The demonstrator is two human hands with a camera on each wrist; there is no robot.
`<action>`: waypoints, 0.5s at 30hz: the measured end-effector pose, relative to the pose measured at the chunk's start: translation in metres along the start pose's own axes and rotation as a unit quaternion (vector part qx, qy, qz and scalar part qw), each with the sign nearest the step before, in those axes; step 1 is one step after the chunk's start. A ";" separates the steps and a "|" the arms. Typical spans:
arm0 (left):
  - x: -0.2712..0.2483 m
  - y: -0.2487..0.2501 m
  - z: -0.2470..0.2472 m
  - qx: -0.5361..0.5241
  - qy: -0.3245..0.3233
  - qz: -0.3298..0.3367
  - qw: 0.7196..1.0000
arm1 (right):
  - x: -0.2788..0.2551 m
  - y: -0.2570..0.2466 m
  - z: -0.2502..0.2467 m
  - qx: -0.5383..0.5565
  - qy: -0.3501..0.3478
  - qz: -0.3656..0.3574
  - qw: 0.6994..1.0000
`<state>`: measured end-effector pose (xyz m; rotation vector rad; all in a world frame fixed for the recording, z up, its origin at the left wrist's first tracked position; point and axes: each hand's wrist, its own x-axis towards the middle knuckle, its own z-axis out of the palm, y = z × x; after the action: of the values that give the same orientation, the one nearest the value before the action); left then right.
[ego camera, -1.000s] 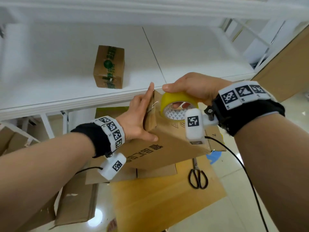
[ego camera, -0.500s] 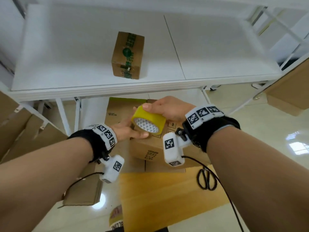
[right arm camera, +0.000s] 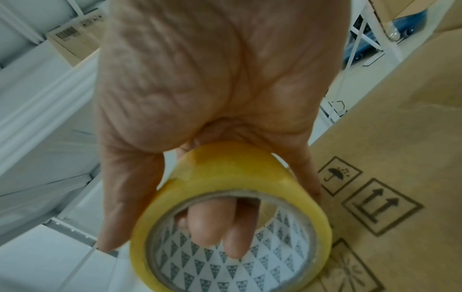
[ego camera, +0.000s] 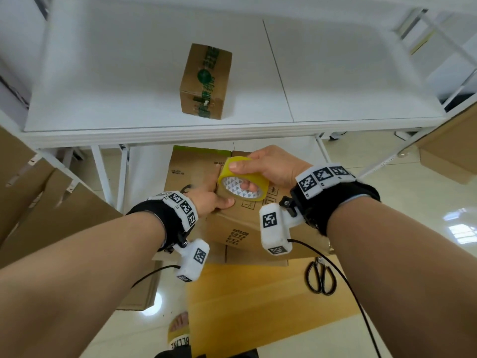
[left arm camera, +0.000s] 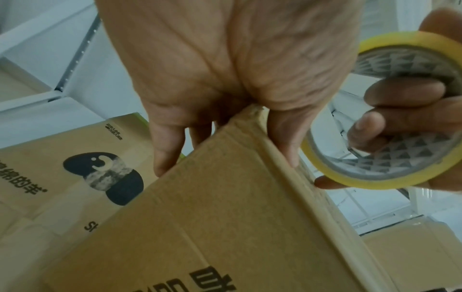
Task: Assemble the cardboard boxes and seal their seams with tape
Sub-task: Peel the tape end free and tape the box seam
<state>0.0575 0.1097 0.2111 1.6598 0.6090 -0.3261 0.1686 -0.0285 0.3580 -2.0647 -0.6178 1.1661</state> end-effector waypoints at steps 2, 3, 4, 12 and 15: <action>0.002 -0.003 0.001 -0.017 -0.007 -0.004 1.000 | -0.002 0.001 -0.002 -0.022 -0.004 -0.001 1.000; 0.000 -0.001 0.002 -0.012 -0.007 -0.007 1.000 | -0.002 0.002 -0.002 -0.029 -0.004 -0.002 1.000; 0.000 0.001 0.002 -0.010 -0.005 -0.005 1.000 | -0.002 0.003 -0.003 -0.034 -0.003 -0.001 0.999; -0.008 0.011 0.002 0.001 0.015 -0.020 1.000 | -0.008 0.017 -0.020 -0.110 -0.009 0.050 0.993; -0.008 0.012 0.003 -0.001 0.018 -0.016 1.000 | -0.010 0.018 -0.020 -0.148 -0.011 0.064 0.987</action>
<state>0.0578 0.1040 0.2250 1.6576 0.6625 -0.3191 0.1826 -0.0542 0.3574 -2.3742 -0.7141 1.2308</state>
